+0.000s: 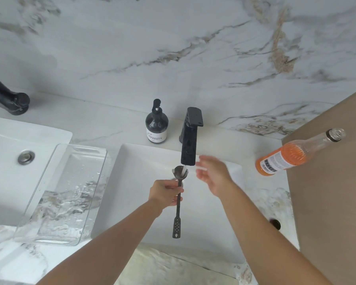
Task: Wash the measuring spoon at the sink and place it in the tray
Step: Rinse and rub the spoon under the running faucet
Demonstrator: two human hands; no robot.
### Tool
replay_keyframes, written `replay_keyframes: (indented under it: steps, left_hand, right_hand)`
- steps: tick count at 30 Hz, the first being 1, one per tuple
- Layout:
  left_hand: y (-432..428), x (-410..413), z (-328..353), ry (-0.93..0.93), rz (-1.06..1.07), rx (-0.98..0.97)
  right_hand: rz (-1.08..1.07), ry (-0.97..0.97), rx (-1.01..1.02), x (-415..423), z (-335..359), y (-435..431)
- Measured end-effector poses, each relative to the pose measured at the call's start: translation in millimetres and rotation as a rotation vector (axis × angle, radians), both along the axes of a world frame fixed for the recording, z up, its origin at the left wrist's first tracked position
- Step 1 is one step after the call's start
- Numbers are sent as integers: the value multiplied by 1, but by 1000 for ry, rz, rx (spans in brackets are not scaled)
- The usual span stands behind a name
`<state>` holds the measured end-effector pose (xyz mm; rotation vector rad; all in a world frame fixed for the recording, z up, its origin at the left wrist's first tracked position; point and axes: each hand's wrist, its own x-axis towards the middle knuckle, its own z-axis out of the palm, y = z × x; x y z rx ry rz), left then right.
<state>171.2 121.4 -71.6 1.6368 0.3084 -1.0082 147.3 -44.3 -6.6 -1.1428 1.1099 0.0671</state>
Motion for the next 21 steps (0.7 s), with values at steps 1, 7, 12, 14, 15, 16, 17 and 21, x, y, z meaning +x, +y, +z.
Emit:
replay_keyframes:
  steps: [1,7,12,14,15,16,17,21]
  left_hand:
    - [0,-1,0,0,-3,-10]
    - [-2,4,13,79,-35,-153]
    - [-26,18,18,47,-8,-42]
    - [-35,22,16,2,-28,1]
    - [-39,23,16,1,-32,-10]
    - [-42,23,15,10,-26,-23]
    - [-44,23,14,18,-1,-23]
    - [-47,19,6,-31,68,33]
  right_hand:
    - [94,50,18,-5,-12,6]
    - [244,125,-198,-1,-45,26]
    - [403,82,-327,6,-31,29]
    - [419,24,-274,5,-30,28]
    - [404,23,-309,6,-32,27]
    - [381,34,-384,7,-32,26]
    - [354,48,-473,7,-35,24]
    - [336,-11,-391,6,-38,21]
